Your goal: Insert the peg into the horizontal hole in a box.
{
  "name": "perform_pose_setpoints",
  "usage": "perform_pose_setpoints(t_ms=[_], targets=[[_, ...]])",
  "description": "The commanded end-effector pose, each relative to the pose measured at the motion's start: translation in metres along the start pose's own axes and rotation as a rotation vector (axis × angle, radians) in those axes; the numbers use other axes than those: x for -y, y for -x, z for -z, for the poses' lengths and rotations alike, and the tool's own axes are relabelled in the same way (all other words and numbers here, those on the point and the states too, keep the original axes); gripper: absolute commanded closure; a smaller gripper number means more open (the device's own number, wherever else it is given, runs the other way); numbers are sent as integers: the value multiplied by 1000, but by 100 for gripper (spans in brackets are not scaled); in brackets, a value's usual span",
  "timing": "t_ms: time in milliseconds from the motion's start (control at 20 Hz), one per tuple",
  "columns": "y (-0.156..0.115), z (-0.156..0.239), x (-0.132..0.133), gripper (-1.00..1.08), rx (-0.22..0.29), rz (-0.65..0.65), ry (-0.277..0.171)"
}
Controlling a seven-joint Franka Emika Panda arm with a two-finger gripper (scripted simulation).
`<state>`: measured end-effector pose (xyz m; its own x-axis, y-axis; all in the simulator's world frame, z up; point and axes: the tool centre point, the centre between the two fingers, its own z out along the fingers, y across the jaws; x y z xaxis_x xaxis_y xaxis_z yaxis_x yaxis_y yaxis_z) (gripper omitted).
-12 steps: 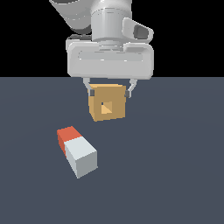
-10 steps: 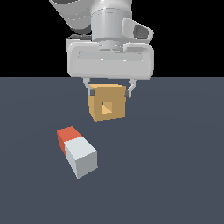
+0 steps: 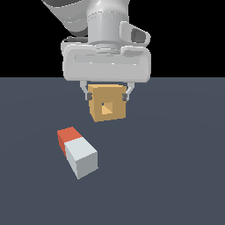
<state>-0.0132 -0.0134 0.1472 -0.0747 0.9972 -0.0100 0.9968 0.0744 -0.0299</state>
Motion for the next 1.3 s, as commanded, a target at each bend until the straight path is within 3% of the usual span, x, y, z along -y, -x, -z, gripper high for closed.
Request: perform_pose_setpoints(t_ms=[0, 1250], targets=[[3, -4, 4, -92, 0, 30, 1], [63, -66, 54, -92, -1, 504, 28]])
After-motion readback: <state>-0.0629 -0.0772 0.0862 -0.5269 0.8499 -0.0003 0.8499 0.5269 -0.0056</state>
